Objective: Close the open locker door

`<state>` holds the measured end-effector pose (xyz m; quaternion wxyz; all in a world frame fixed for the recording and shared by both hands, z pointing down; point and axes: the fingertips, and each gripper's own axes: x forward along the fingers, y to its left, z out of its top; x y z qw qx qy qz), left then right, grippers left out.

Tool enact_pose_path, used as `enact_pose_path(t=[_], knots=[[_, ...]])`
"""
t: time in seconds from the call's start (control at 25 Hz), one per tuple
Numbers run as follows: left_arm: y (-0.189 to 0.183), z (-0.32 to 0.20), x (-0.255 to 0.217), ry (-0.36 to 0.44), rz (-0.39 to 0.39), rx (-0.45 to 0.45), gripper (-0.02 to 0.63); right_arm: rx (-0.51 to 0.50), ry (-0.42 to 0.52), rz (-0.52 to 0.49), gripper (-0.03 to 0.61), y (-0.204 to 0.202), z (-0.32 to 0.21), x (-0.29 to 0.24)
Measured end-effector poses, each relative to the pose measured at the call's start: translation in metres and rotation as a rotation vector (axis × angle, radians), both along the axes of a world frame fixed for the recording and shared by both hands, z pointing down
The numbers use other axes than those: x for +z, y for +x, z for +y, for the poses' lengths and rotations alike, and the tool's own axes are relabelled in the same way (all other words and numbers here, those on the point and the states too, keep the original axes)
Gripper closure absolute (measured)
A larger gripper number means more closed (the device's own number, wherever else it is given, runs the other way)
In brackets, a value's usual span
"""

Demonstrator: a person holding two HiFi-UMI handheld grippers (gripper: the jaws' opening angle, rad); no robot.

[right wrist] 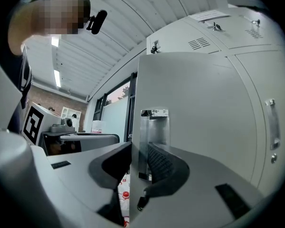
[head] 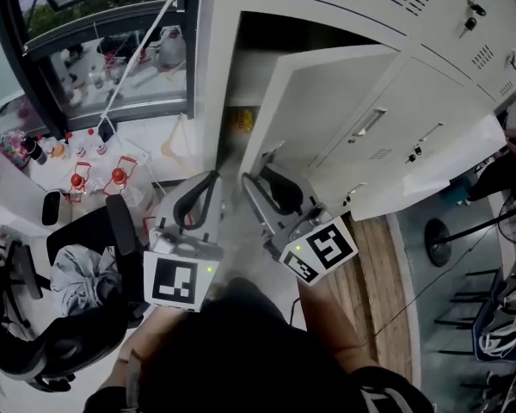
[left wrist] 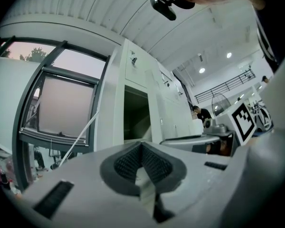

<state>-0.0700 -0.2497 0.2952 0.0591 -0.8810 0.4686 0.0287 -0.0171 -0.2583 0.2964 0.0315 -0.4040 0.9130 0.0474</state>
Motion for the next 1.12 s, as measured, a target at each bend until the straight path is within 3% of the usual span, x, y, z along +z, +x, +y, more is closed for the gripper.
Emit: enact_pose_path(t=[0.4,0.64,0.84,1.12], knots=[[-0.004,-0.018,0.005,-0.014,0.016,-0.026,0.612,0.021,-0.01,-0.007,0.469,-0.008,-0.02,-0.002],[-0.007,-0.026,0.007,0.021,-0.021,-0.031,0.612,0.033,-0.006,-0.011,0.472,-0.012,-0.029,-0.002],[-0.01,-0.031,0.007,-0.002,0.009,-0.035,0.612,0.046,-0.01,-0.006,0.474,-0.015,-0.035,-0.002],[-0.013,-0.037,0.007,0.032,-0.03,-0.028,0.612,0.056,-0.021,-0.001,0.477,-0.017,-0.044,-0.003]])
